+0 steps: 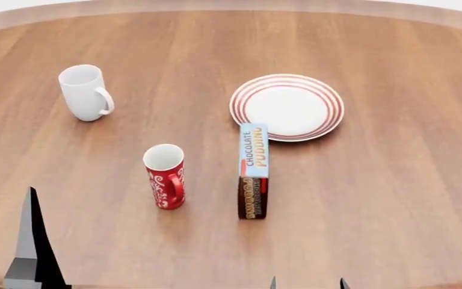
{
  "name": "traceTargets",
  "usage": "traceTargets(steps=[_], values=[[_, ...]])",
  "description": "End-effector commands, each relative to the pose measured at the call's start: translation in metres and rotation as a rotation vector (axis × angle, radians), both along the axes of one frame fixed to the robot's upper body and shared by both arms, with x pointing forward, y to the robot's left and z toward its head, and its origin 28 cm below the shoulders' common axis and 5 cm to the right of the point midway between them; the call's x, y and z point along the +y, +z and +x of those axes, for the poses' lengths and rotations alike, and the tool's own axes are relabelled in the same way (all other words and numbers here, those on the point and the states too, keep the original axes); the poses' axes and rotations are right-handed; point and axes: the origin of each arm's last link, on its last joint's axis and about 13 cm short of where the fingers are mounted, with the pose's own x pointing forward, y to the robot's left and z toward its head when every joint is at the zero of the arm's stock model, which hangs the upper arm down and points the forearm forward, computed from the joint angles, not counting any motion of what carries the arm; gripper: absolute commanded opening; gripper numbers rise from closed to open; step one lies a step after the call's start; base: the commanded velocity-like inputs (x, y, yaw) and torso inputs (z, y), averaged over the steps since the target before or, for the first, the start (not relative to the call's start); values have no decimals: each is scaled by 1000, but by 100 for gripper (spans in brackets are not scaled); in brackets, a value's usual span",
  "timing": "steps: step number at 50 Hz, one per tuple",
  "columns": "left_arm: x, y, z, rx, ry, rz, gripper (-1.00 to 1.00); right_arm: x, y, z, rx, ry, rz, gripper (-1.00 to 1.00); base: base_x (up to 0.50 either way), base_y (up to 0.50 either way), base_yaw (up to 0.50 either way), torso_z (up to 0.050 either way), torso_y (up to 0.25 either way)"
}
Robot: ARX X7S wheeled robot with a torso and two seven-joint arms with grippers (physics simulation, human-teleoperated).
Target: Pick up the red mug and put it on the plate
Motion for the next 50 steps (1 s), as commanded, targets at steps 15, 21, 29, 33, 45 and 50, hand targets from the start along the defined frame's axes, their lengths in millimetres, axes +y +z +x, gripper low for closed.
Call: traceTargets(steps=[15, 21, 29, 33, 45, 50], values=[[1, 1, 2, 0, -2, 0, 100, 0, 0, -1, 0, 1, 2, 100, 0, 229, 0, 0, 0], [1, 1, 3, 1, -1, 0, 100, 0, 0, 0, 1, 2, 2, 100, 0, 232, 0, 0, 0], [1, 2, 3, 0, -2, 1, 100, 0, 0, 0, 1, 1, 3, 100, 0, 231, 0, 0, 0], [1, 2, 4, 1, -3, 2, 100, -1, -1, 1, -1, 1, 5, 100, 0, 230, 0, 0, 0], [2, 3, 4, -1, -2, 2, 100, 0, 0, 0, 0, 1, 5, 100, 0, 231, 0, 0, 0], [1, 2, 5, -1, -3, 1, 100, 0, 0, 0, 1, 1, 4, 100, 0, 230, 0, 0, 0]])
